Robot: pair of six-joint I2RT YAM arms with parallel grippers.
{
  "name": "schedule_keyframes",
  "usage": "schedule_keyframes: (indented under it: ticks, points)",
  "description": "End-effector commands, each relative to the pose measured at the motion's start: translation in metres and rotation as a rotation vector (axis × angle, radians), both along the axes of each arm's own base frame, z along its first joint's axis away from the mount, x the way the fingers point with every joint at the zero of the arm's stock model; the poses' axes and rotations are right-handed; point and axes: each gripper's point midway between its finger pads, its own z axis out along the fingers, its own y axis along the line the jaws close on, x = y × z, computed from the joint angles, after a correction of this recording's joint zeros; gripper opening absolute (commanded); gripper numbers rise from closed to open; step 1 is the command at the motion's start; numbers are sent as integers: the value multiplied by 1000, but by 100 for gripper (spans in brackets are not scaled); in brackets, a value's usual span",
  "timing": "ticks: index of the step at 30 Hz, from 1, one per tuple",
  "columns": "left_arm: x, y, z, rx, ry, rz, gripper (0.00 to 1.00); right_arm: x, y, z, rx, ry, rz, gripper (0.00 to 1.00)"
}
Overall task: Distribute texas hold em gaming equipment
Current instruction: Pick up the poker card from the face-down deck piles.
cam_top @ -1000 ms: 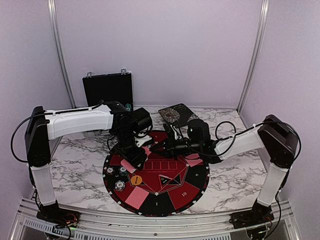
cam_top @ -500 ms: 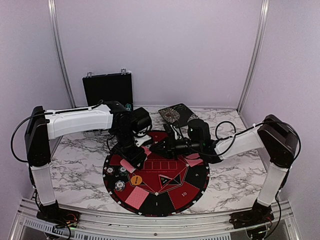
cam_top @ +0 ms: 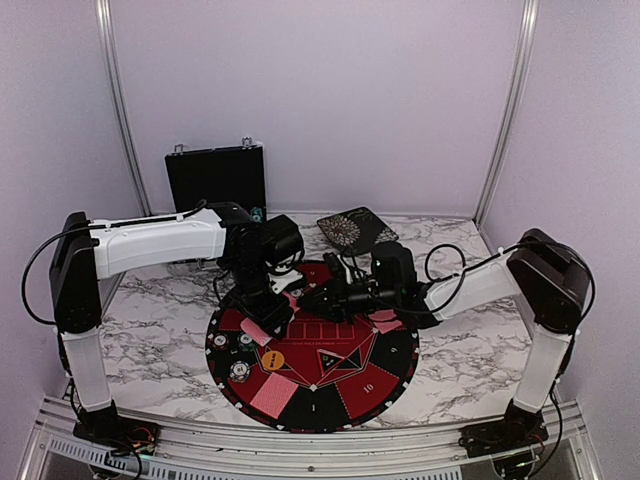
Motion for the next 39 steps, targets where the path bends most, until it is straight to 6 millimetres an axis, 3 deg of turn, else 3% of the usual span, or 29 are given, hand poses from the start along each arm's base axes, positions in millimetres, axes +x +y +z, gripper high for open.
schedule_keyframes:
  ticks: [1,11,18,28,39]
  points:
    - [-2,2,5,-7,9,-9,23,0,10,10,23,-30,24,19]
    - [-3,4,5,-3,10,-5,23,0,15,9,26,-21,30,16]
    - [-4,8,4,6,4,-2,23,1,13,11,35,-13,23,1]
    - [-3,16,3,6,-5,27,23,16,-7,27,67,-24,-40,0]
    - [5,38,1,6,-11,87,23,28,-28,27,65,-22,-94,0]
